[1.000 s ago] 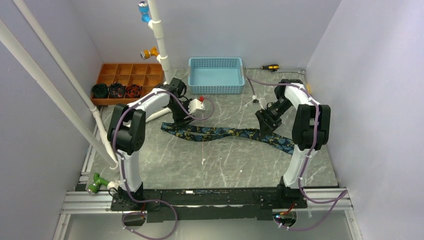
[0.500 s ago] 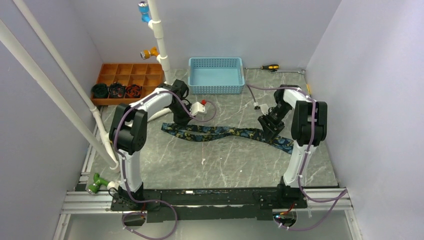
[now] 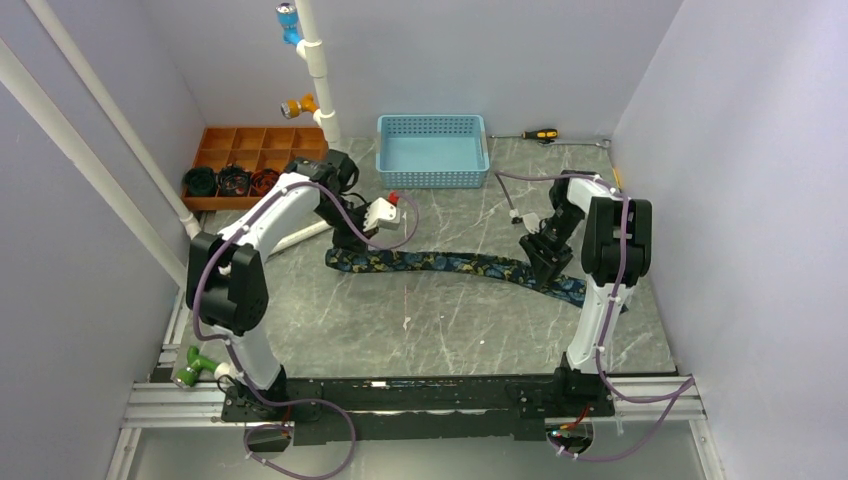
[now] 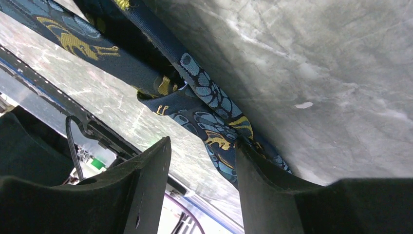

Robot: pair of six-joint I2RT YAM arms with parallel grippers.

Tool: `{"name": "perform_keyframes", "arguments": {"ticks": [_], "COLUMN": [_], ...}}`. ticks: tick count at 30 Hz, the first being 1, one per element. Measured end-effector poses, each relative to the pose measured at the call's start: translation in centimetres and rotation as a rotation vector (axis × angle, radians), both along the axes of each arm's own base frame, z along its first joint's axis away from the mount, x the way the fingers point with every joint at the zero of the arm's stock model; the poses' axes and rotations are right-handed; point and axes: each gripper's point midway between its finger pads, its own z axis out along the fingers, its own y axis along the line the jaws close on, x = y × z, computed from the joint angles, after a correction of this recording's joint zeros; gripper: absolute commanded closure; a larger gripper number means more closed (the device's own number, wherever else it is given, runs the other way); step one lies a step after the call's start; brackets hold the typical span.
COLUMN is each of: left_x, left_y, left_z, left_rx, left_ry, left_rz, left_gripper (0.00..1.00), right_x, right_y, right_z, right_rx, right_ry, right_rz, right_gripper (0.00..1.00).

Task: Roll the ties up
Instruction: Flatten out the tie at the center of the board.

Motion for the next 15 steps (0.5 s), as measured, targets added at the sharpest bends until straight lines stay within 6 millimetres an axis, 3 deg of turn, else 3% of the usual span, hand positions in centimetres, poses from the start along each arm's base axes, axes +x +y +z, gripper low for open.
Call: {"name": "perform_keyframes", "arguments": {"ticks": [6, 10, 12, 13, 15], "left_x": [-0.4, 0.7, 1.1, 1.4, 2.3], "left_y": [1.4, 2.5, 2.8, 3.0, 3.3], "left_z": [-0.2, -1.4, -3.0, -4.1, -5.9], "left_rx": [-0.049, -0.009, 0.040, 0.072, 0.129], "left_ry": [0.078, 0.037, 0.028, 0.033, 0.042], "left_rz": [0.014, 0.033, 0.049, 0.059, 0.081], "left_gripper": [1.00, 0.91, 0.78, 0.64, 0.50], "right_x": [-0.1, -0.1, 0.4, 0.9, 2.5], "right_y": [-0.9, -1.1, -1.3, -1.5, -1.9], "right_z": [-0.1, 0.1, 0.2, 0.2, 0.4], "right_rx": [-0.019, -0.015, -0.014, -0.013, -0.020], "right_ry": [0.000, -0.001, -0.012, -0.026, -0.070], "right_rz": [0.037, 0.066, 0.084, 0.094, 0.114], "right_gripper": [0.46, 0.44, 0.45, 0.44, 0.36]}}
